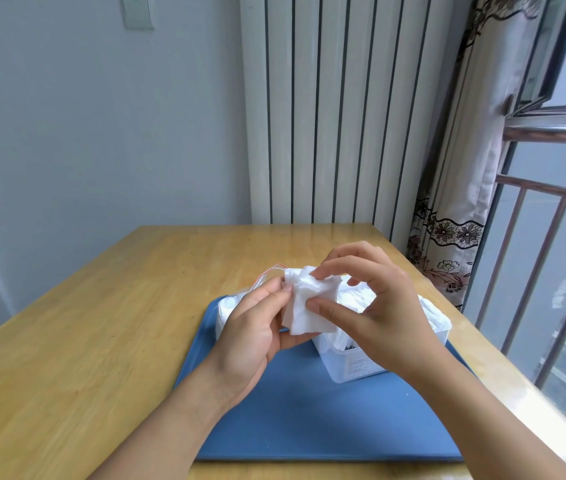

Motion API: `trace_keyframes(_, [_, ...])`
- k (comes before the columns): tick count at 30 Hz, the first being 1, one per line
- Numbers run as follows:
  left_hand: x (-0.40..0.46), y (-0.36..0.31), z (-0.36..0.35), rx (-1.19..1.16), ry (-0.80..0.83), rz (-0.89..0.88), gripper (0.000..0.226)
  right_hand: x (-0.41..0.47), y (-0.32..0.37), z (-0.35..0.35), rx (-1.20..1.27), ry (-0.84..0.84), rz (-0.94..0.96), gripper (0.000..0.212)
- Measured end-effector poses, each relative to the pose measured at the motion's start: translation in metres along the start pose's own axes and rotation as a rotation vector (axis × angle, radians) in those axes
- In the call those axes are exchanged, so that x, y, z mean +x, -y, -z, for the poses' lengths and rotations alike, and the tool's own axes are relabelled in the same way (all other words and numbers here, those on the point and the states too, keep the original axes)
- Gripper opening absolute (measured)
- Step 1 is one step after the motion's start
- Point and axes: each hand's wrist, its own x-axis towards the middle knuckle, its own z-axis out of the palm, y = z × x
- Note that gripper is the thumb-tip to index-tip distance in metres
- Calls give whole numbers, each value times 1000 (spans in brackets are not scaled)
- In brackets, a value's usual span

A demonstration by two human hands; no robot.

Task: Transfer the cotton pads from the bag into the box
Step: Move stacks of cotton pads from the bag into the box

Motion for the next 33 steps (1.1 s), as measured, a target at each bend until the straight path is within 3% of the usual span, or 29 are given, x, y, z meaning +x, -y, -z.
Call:
trace_keyframes(11, [-1,-1,-2,-57,-9,61,38,1,5,2,-91,-89,98,21])
trace_keyframes(15, [-1,-1,-1,-41,28,62,50,0,4,3,-80,-10,54,21])
trace_keyframes(21, [1,1,5,19,27,54,48,-1,1,3,-127,100,48,22])
trace_keyframes(26, [3,4,5,26,-51,89,33,-3,1,1,-136,183,43,20])
trace_keyframes(31, [4,6,4,64,-96,51,33,-2,7,2,-12,128,-30,24])
trace_keyframes(33, [4,6,4,94,-106,14,32,0,6,5,128,110,-124,16])
